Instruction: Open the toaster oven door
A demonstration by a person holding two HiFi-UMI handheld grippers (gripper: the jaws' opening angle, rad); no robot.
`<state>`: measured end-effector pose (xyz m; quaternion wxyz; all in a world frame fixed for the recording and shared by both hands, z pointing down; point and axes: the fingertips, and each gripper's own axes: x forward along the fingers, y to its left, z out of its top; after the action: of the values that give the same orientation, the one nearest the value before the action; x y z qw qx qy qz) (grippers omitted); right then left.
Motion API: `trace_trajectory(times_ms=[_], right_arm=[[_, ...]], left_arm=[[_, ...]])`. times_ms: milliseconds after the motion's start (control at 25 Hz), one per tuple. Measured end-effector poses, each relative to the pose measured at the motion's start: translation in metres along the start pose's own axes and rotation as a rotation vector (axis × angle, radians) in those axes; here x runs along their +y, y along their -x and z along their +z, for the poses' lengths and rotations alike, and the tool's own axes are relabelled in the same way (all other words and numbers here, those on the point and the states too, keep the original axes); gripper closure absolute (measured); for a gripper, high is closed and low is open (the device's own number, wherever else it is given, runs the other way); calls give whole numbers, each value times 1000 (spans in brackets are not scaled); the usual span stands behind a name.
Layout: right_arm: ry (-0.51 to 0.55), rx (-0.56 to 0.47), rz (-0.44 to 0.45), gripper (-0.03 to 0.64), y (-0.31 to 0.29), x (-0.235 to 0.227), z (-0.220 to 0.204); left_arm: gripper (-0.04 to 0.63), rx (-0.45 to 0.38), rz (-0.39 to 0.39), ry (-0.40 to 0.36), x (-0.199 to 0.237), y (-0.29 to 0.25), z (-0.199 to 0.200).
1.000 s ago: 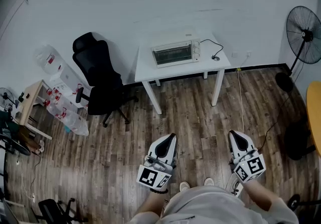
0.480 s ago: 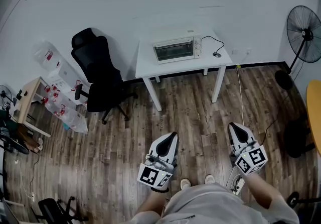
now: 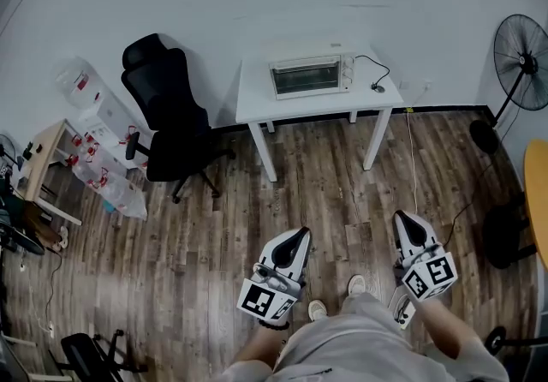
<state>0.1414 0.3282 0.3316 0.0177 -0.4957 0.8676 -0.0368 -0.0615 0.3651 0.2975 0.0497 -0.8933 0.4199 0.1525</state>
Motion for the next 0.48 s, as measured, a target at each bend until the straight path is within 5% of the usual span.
trace_trajectory(times_ms=[480], right_arm=[[-22,-3,36,599,-46,-28,-5]], left_arm=[[586,18,-21,-6,20,-51,-12]])
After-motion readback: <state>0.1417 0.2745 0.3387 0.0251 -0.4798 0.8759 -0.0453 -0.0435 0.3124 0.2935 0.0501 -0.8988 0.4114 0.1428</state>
